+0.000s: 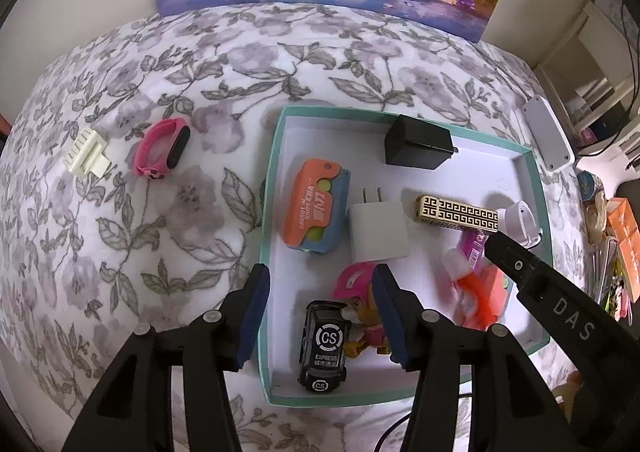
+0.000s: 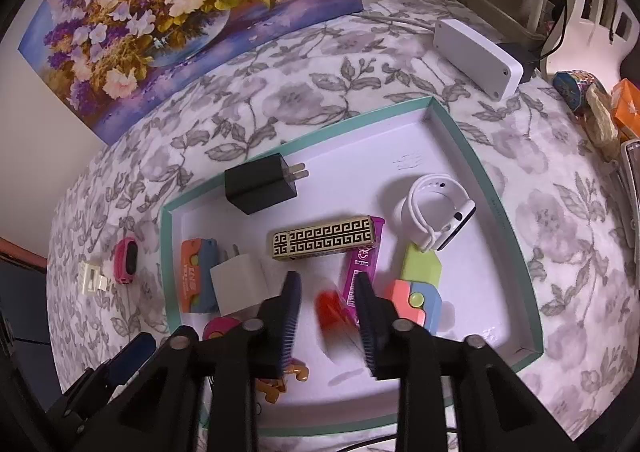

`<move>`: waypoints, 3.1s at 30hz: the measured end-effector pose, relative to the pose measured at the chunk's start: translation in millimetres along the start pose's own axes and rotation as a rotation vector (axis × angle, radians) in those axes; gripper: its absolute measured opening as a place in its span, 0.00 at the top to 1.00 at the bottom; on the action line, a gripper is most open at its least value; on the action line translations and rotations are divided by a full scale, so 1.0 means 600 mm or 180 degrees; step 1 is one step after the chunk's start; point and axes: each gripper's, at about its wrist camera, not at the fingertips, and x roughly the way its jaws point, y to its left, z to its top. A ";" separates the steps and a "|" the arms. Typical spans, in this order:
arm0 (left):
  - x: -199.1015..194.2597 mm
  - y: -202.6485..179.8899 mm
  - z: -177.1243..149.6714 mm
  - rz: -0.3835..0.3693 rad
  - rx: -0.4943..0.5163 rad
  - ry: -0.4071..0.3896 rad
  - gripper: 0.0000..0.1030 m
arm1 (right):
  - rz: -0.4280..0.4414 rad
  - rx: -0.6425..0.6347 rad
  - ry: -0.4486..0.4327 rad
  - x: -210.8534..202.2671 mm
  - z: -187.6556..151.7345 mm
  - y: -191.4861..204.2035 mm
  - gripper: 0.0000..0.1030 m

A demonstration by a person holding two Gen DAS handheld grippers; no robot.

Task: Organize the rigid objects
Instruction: 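Carry the figurine and glue bottle into the white tray and open both grippers, then move both tools back toward the white clip and pink watch band, then grasp the white comb-like clip with the left gripper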

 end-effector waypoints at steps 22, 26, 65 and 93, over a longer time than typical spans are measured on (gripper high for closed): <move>0.022 0.084 0.009 0.0326 -0.0449 0.0034 0.15 | -0.0207 -0.0010 -0.0044 0.002 0.000 0.003 0.05; 0.024 0.103 0.009 0.0415 -0.0554 -0.0003 0.09 | -0.0253 -0.0042 -0.0070 0.001 0.001 0.004 0.01; -0.049 0.446 0.030 0.0731 -0.1748 -0.0498 0.06 | 0.0497 -0.1158 -0.0273 0.032 -0.066 0.302 0.00; 0.070 0.438 0.115 0.0410 -0.1383 -0.0406 0.17 | 0.0538 -0.1520 -0.0036 0.193 -0.066 0.434 0.04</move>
